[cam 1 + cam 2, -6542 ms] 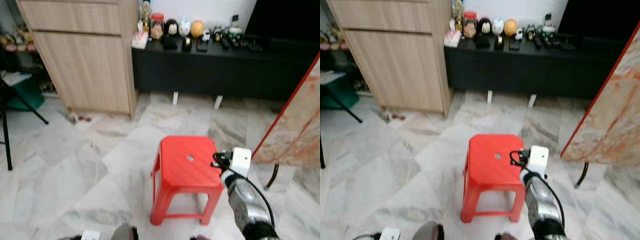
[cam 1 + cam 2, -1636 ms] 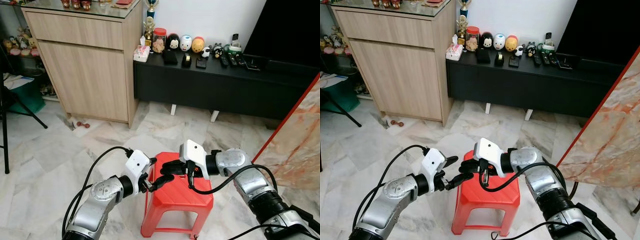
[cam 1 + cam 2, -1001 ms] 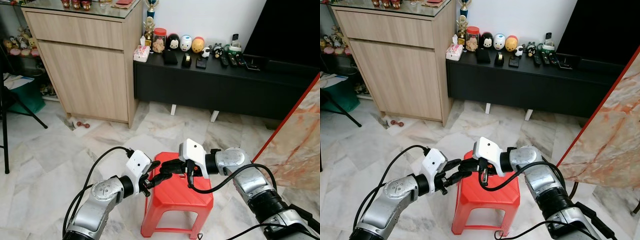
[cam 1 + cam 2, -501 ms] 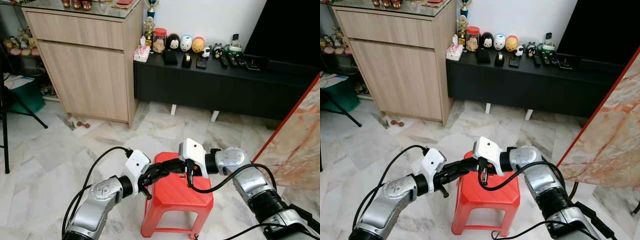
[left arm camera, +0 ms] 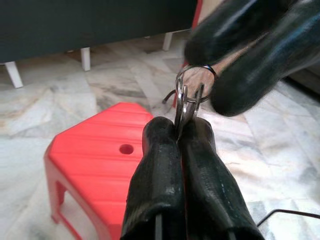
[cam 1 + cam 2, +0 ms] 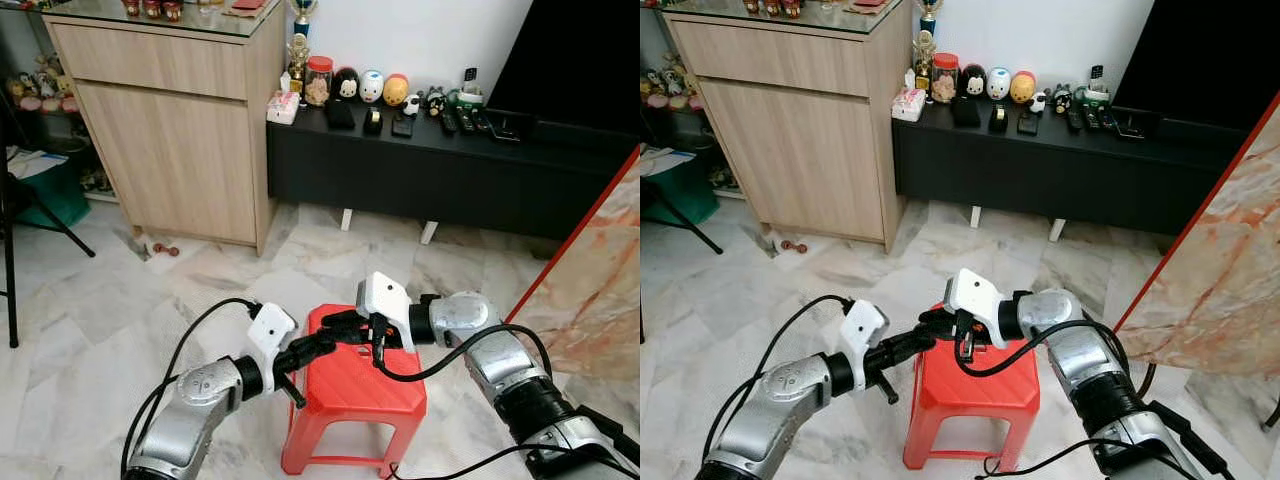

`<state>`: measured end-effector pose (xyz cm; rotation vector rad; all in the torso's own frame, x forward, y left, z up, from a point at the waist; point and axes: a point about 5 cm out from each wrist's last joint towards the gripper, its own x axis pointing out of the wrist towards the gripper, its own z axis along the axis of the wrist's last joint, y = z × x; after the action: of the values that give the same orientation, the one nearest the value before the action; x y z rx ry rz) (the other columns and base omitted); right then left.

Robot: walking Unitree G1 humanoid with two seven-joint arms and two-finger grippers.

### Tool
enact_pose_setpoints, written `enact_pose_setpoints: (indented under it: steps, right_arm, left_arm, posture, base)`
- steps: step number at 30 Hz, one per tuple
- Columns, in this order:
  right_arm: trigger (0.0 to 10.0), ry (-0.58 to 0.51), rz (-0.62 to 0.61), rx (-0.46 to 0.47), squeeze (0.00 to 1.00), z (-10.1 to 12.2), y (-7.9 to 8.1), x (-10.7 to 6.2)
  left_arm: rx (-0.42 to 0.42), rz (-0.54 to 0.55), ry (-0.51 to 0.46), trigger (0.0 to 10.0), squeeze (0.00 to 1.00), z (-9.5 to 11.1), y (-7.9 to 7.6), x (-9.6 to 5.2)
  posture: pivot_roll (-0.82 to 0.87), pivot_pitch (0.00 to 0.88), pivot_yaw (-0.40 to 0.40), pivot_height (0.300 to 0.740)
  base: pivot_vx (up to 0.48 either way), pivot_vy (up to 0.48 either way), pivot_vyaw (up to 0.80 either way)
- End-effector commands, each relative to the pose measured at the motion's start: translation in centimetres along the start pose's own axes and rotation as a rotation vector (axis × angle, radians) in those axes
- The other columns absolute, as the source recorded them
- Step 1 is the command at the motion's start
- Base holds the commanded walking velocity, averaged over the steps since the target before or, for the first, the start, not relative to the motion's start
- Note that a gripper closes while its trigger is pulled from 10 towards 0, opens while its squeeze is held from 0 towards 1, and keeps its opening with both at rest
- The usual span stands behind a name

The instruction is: Hang keys on a hook

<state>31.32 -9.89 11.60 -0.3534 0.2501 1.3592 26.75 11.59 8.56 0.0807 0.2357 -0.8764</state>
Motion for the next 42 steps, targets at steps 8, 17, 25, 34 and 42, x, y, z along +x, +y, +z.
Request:
enact_pose_setpoints:
  steps: [8, 17, 25, 34, 42]
  right_arm:
    - [10.0, 0.005, 0.001, 0.018, 1.00, -0.5, 0.1, -0.4]
    - [10.0, 0.021, -0.075, -0.001, 0.00, -0.4, -0.7, -0.9]
    - [10.0, -0.046, -0.268, 0.051, 0.00, 0.1, -2.6, -1.5]
    - [10.0, -0.011, -0.451, 0.197, 0.00, -2.7, -3.0, -1.7]
    - [10.0, 0.302, -0.775, 0.511, 0.00, -11.4, 0.0, -2.1]
  left_arm:
    - [0.001, 0.008, -0.027, 0.0, 0.00, 0.5, 0.1, 0.0]
    - [0.033, 0.031, 0.066, 0.0, 0.00, -0.9, 0.4, -0.8]
    - [0.036, 0.048, 0.149, 0.0, 0.00, -2.8, 0.5, -2.2]
    - [0.057, 0.098, 0.212, 0.0, 0.00, -4.0, 0.8, -3.0]
    - [0.100, 0.243, 0.318, 0.0, 0.00, -5.9, 2.1, -3.5]
  posture:
    - [0.13, 0.000, -0.139, 0.740]
    - [0.12, 0.000, -0.138, 0.740]
    - [0.12, 0.000, -0.129, 0.740]
    - [0.13, 0.000, -0.129, 0.740]
    - [0.13, 0.000, -0.126, 0.740]
  base:
    - [0.000, 0.000, 0.00]
    - [0.000, 0.000, 0.00]
    - [0.000, 0.000, 0.00]
    - [0.000, 0.000, 0.00]
    - [0.000, 0.000, 0.00]
